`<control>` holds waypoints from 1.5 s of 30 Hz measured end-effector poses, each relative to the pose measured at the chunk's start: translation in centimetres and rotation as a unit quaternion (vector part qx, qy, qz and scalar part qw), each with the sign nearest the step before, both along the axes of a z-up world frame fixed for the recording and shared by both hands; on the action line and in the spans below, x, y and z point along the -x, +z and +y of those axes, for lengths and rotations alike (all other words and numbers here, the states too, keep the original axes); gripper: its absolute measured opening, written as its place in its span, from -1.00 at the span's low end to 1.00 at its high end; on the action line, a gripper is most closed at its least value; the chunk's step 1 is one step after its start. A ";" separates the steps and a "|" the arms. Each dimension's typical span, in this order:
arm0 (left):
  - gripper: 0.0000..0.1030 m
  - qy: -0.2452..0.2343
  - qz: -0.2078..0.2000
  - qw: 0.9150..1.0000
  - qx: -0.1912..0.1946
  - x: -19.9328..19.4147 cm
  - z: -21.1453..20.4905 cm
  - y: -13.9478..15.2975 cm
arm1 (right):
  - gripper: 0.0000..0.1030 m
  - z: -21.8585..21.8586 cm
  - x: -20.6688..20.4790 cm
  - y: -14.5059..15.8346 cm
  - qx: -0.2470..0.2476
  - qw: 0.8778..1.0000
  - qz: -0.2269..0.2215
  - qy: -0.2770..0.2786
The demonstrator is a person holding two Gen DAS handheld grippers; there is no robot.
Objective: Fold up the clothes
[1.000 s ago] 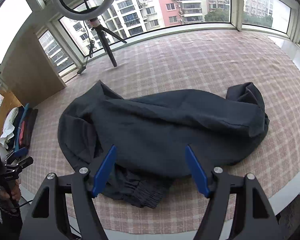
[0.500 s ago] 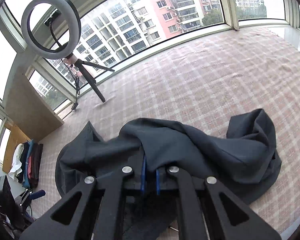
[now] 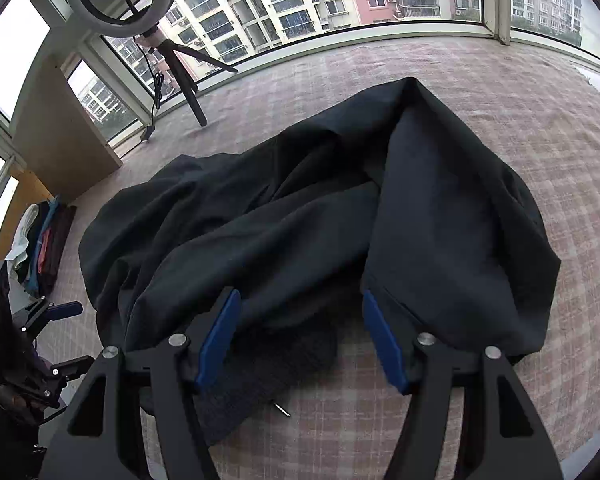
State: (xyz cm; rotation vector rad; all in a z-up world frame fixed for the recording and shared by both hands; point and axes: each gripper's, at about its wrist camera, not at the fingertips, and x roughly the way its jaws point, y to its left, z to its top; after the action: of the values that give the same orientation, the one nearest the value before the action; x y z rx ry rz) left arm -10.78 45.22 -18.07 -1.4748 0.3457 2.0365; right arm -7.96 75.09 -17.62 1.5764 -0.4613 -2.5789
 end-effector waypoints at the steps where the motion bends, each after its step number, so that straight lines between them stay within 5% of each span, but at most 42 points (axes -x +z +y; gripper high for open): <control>1: 0.97 0.001 -0.005 1.000 0.002 0.1 -0.1 -0.3 | 0.22 -0.3 -0.2 -0.9 -0.013 1.000 -0.004 0.004; 8: 0.97 0.019 -0.007 1.000 0.012 -0.2 -0.6 -0.4 | 0.15 -1.8 1.6 -3.5 0.001 0.999 -0.005 0.045; 9: 0.97 0.019 -0.003 1.000 0.012 -0.3 -0.7 -0.2 | -0.30 -2.0 1.5 -3.4 0.006 0.999 -0.002 0.050; 11: 0.97 0.020 0.005 1.000 0.012 -0.3 -0.9 0.3 | -0.71 -2.1 1.2 -3.0 0.021 0.998 0.003 0.054; 15: 0.97 0.020 0.021 1.000 0.013 -0.4 -1.4 1.2 | -0.78 0.9 -1.7 0.9 0.095 0.994 0.051 0.004; 18: 0.97 0.014 0.026 1.000 0.006 -0.5 -1.5 1.8 | -0.78 4.5 -5.5 6.1 0.165 0.978 0.116 -0.051; 22: 0.97 -0.024 0.024 0.999 -0.012 -1.3 0.0 1.5 | -0.78 7.6 -10.3 11.9 0.178 0.961 0.183 -0.106; 26: 0.97 -0.099 0.010 0.994 -0.041 -4.4 2.9 1.0 | -0.78 9.2 -9.3 10.6 0.160 0.965 0.157 -0.136; 32: 0.97 -0.253 0.055 0.965 -0.044 -10.1 10.7 -0.8 | -0.78 11.4 -7.0 7.7 0.129 0.970 0.105 -0.177; 37: 0.92 -0.378 0.134 0.916 0.001 -14.2 16.5 -3.5 | -0.78 12.3 -6.1 6.4 0.128 0.970 0.089 -0.184; 39: 0.77 -0.400 0.150 0.904 0.029 -14.7 17.8 -4.8 | -0.78 12.6 -5.8 6.0 0.129 0.970 0.084 -0.186; 41: 0.41 -0.414 0.156 0.896 0.038 -14.5 18.8 -5.6 | -0.78 12.9 -5.5 5.5 0.129 0.970 0.079 -0.188; 45: -0.31 -0.382 0.078 0.921 -0.008 -11.0 19.1 -4.2 | -0.78 13.6 -5.0 4.6 0.131 0.970 0.069 -0.192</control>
State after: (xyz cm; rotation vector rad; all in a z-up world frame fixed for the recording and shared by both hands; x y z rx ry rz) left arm 0.17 64.29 -22.25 -0.9409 0.8223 1.4989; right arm -2.99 88.67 -13.06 1.3155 -1.1383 -2.7197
